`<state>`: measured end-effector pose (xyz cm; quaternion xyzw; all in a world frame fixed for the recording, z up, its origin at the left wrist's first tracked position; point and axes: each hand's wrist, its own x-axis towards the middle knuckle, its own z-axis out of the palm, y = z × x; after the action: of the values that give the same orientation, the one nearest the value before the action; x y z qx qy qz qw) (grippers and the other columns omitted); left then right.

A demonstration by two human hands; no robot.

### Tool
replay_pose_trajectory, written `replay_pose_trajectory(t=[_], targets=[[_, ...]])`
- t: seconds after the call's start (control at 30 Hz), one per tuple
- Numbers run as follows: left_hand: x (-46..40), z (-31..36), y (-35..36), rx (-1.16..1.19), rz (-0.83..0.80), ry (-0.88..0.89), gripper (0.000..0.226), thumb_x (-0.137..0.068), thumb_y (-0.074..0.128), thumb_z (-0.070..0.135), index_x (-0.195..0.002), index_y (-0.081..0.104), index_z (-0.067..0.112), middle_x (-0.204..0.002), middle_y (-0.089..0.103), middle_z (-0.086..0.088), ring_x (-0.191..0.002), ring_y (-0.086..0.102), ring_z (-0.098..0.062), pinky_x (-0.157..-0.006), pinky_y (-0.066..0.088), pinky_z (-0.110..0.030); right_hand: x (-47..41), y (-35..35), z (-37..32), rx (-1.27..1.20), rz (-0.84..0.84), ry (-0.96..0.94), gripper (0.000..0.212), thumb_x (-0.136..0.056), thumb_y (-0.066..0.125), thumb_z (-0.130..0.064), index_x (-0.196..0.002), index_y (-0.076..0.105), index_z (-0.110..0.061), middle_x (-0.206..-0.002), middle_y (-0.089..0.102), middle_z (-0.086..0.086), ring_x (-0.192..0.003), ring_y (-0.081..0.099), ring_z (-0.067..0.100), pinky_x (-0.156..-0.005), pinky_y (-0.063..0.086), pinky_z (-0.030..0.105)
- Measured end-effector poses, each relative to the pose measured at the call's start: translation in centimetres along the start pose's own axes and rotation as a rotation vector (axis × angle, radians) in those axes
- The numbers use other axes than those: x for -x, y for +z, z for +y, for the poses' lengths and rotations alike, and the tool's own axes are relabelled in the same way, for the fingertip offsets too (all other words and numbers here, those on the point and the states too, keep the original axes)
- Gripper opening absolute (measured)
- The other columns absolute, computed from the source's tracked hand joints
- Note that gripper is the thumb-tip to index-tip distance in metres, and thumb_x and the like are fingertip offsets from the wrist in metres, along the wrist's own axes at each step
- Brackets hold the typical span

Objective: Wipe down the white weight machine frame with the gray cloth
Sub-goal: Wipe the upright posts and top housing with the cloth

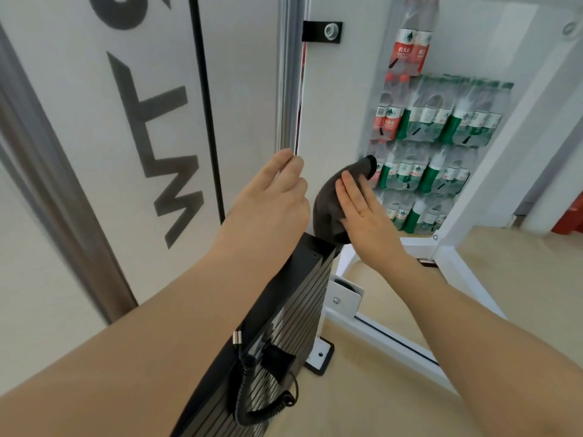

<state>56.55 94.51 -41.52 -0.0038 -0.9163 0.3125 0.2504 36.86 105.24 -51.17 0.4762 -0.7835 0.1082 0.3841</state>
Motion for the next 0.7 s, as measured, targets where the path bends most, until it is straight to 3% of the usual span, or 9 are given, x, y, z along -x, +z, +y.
replay_pose_trajectory(t=[0.07, 0.13, 0.2, 0.3, 0.4, 0.5, 0.57, 0.63, 0.7], targets=[[0.2, -0.1, -0.2, -0.039, 0.047, -0.011, 0.077, -0.073, -0.006, 0.003, -0.089, 0.068, 0.017, -0.102, 0.065, -0.001, -0.129, 0.042, -0.026, -0.113, 0.016, -0.04, 0.0, 0.9, -1.8, -0.249, 0.002, 0.129, 0.071, -0.078, 0.064, 0.01, -0.139, 0.028, 0.005, -0.147, 0.017, 0.014, -0.135, 0.02, 0.041, -0.108, 0.021, 0.044], [0.3, -0.2, -0.1, -0.039, 0.058, -0.014, 0.076, -0.073, -0.005, 0.002, -0.083, 0.069, 0.018, -0.095, 0.066, 0.0, -0.124, 0.048, -0.025, -0.111, 0.024, -0.039, 0.5, 1.9, -3.0, -0.481, -0.039, 0.297, 0.078, -0.086, 0.052, 0.01, -0.143, 0.004, -0.014, -0.148, -0.008, 0.001, -0.14, 0.006, 0.029, -0.112, 0.009, 0.027], [0.1, -0.2, -0.2, -0.06, 0.057, -0.009, 0.074, -0.074, -0.003, 0.001, -0.079, 0.068, 0.018, -0.091, 0.066, 0.0, -0.122, 0.049, -0.025, -0.111, 0.026, -0.039, 1.8, 2.7, -3.4, -0.684, -0.091, 0.444, 0.079, -0.094, 0.043, 0.003, -0.137, -0.013, -0.033, -0.151, -0.012, -0.007, -0.139, 0.003, 0.012, -0.11, 0.006, 0.015], [0.0, -0.2, -0.2, -0.095, 0.024, -0.018, 0.064, -0.075, 0.006, -0.002, -0.081, 0.067, 0.017, -0.094, 0.064, -0.001, -0.125, 0.046, -0.026, -0.113, 0.021, -0.039, 4.8, 3.9, -3.6, -0.739, -0.189, 0.498, 0.074, -0.097, 0.036, -0.004, -0.138, -0.017, -0.034, -0.151, -0.009, -0.01, -0.139, 0.006, 0.008, -0.114, 0.017, 0.027], [0.1, 0.1, 0.2, -0.107, 0.005, 0.007, 0.045, -0.081, 0.022, 0.005, -0.09, 0.065, 0.014, -0.106, 0.061, -0.004, -0.132, 0.036, -0.028, -0.115, 0.013, -0.04, 8.1, 5.3, -4.0, -0.699, -0.367, 0.507, 0.082, -0.09, 0.04, 0.009, -0.143, -0.015, -0.022, -0.147, -0.014, -0.012, -0.141, 0.015, 0.019, -0.106, 0.023, 0.019], [0.0, 0.0, -0.2, -0.1, 0.017, 0.003, 0.043, -0.079, 0.026, 0.007, -0.085, 0.068, 0.014, -0.1, 0.064, -0.003, -0.128, 0.043, -0.027, -0.114, 0.022, -0.04, 9.6, 5.9, -4.4, -0.765, -0.517, 0.557, 0.09, -0.086, 0.04, 0.016, -0.145, -0.015, -0.024, -0.152, -0.009, -0.009, -0.139, 0.024, 0.024, -0.106, 0.026, 0.021], [-0.1, 0.0, -0.4, -0.076, 0.001, -0.009, 0.042, -0.079, 0.027, 0.007, -0.082, 0.068, 0.015, -0.096, 0.065, -0.003, -0.125, 0.046, -0.027, -0.112, 0.026, -0.039, 9.3, 5.6, -4.1, -0.8, -0.513, 0.549, 0.088, -0.088, 0.038, 0.016, -0.146, -0.012, -0.027, -0.15, -0.008, -0.015, -0.138, 0.026, 0.024, -0.108, 0.03, 0.028], [-0.1, 0.1, -0.5, -0.058, -0.016, -0.018, 0.043, -0.079, 0.026, 0.007, -0.081, 0.068, 0.014, -0.096, 0.065, -0.004, -0.125, 0.046, -0.027, -0.112, 0.026, -0.04, 8.3, 4.7, -3.5, -0.77, -0.416, 0.486, 0.083, -0.09, 0.036, 0.013, -0.144, -0.01, -0.029, -0.149, -0.015, -0.018, -0.141, 0.013, 0.014, -0.112, 0.026, 0.028], [0.0, 0.2, -0.6, -0.044, -0.03, -0.029, 0.045, -0.079, 0.023, 0.006, -0.084, 0.068, 0.011, -0.1, 0.065, -0.006, -0.128, 0.043, -0.029, -0.113, 0.023, -0.041, 6.9, 3.7, -2.8, -0.695, -0.317, 0.416, 0.082, -0.091, 0.039, 0.008, -0.14, -0.014, -0.031, -0.146, -0.022, -0.022, -0.135, 0.021, 0.008, -0.101, 0.038, 0.029]])
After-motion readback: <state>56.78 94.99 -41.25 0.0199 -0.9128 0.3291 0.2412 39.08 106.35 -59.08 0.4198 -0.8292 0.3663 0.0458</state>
